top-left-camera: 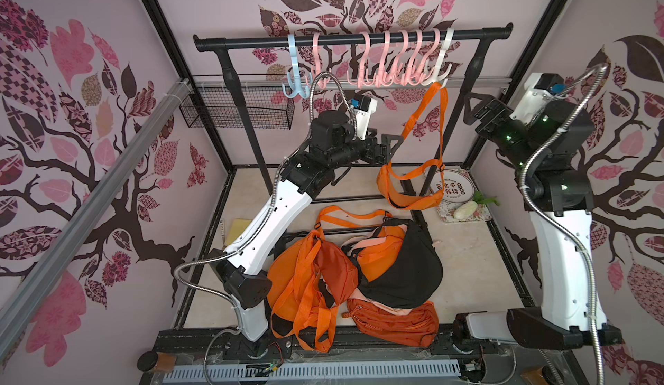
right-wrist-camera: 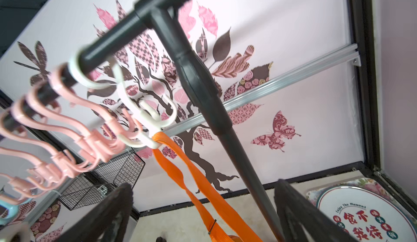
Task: Hang the bag on a hook
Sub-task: Hang the bag on the hook, then pick up the bag from the bag.
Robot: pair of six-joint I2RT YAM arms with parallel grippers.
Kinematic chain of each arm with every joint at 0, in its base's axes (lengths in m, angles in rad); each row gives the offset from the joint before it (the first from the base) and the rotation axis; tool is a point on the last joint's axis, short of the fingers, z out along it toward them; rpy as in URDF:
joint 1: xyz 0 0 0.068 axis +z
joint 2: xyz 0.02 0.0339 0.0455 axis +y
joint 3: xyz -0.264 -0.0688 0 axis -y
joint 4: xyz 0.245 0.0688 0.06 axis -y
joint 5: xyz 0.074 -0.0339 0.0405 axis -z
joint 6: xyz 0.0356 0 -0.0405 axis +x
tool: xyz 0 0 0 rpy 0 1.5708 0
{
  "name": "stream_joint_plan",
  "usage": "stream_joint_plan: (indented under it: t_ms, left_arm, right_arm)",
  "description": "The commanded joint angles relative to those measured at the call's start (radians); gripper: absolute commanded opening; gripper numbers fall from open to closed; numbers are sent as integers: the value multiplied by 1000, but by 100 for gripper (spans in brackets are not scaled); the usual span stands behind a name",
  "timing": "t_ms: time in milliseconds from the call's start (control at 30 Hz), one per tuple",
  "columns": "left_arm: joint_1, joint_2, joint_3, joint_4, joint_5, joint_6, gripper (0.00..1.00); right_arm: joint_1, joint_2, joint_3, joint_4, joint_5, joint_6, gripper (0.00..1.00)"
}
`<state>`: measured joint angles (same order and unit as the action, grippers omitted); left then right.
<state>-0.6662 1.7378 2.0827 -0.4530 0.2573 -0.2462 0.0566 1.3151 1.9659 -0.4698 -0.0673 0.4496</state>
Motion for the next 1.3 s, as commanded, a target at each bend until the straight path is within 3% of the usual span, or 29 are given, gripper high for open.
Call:
stream_joint_plan:
  t_ms: [0,133,300,433,667,733,867,1067,1267]
  left_arm:
    - [-1,-95,-166,24,-49,67,93]
    - [-1,-275,-439,75,-98,99,95]
    - [-4,-510,-743,65,-242,101,98]
    - [-10,-720,-972,68,-417,113,98]
    - [-12,-959,-1231,143,-665,117,98]
    - [-11,-1004,-1278,182,-724,101,98]
    - [-14,-1034,-1313,199,-788,125,98]
    - [-30,-1046,-1328,220,-813,136,98]
    - [-51,-1042,-1336,223,-830,156,98]
  right_arm:
    - [-3,-79,-98,16,-30,18,100]
    - [36,-198,-326,46,-141,32,98]
    - [275,-344,-645,27,-25,-21,96]
    - [436,-444,-913,44,15,20,93]
    - [785,-387,-1187,101,78,61,88]
    - [852,-365,-1240,152,43,90,85]
    - [874,-354,-1378,279,-91,187,78]
    - [875,-358,-1482,430,-159,212,70]
    - [883,-316,-1472,510,-176,189,66]
